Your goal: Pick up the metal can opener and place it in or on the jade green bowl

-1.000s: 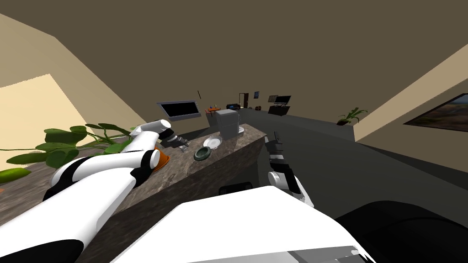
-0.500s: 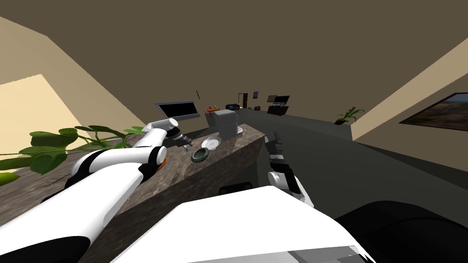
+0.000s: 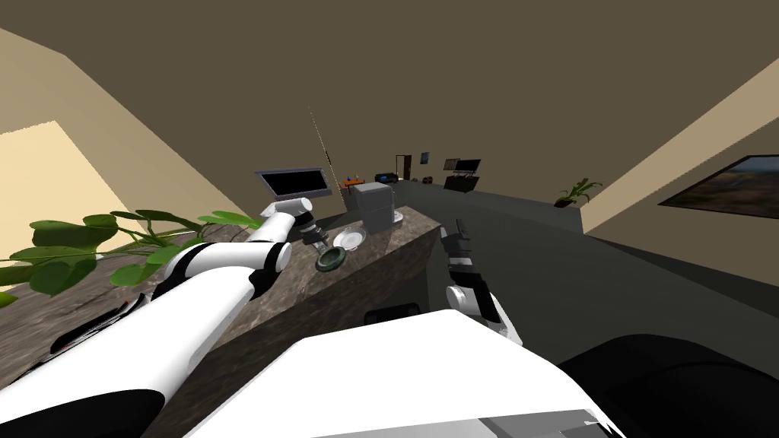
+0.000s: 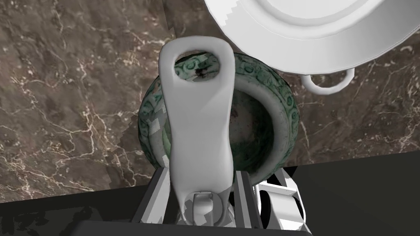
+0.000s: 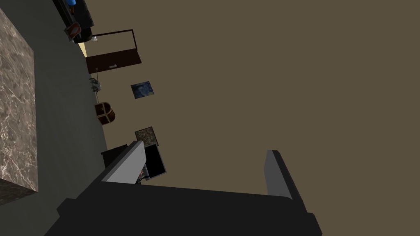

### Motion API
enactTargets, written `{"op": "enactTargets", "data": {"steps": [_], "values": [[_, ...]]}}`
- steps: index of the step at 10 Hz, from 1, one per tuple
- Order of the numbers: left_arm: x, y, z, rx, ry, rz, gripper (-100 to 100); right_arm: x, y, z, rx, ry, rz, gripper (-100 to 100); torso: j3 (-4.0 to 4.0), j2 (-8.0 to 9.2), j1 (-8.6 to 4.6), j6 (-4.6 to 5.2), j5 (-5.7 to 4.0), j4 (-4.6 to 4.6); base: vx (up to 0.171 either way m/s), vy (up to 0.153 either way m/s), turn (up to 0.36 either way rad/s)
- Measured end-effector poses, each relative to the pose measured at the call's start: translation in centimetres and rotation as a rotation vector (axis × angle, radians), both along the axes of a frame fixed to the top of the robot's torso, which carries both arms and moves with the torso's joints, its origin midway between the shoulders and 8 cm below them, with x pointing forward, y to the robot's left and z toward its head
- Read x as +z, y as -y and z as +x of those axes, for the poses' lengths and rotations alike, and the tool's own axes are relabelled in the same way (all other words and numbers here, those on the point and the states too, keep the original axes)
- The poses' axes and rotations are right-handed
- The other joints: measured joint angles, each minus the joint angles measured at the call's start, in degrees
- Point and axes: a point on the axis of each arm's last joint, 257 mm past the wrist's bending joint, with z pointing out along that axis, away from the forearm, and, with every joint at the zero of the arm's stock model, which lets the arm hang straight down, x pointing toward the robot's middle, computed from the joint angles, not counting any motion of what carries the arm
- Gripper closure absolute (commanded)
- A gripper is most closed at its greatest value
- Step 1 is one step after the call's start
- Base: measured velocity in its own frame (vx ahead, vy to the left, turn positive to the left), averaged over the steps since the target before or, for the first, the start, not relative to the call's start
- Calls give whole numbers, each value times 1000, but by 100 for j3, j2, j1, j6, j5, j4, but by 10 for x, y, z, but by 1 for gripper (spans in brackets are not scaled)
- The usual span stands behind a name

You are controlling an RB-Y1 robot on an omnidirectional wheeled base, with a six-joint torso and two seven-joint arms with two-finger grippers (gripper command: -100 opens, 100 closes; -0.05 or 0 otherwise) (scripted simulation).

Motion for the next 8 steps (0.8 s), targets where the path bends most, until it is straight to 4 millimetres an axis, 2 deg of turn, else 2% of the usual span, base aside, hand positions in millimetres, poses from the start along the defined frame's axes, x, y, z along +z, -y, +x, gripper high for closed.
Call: {"op": "enactTargets", "data": {"steps": [2,3,7,8], "values": [[-2,8,-5,-4,-37,9,100,0,0,0,0,0,0,0,2,4,6,-2,2,1,0,-3,-1],[-2,8,-6,-4,-43,9,-100,0,0,0,0,0,0,0,3,4,11,-4,3,3,0,0,0],[-2,8,-6,-4,-42,9,-100,0,0,0,0,0,0,0,3,4,16,-4,5,3,0,0,0],[-2,8,-6,-4,-42,9,0,0,0,0,0,0,0,0,3,4,16,-4,5,3,0,0,0]]}}
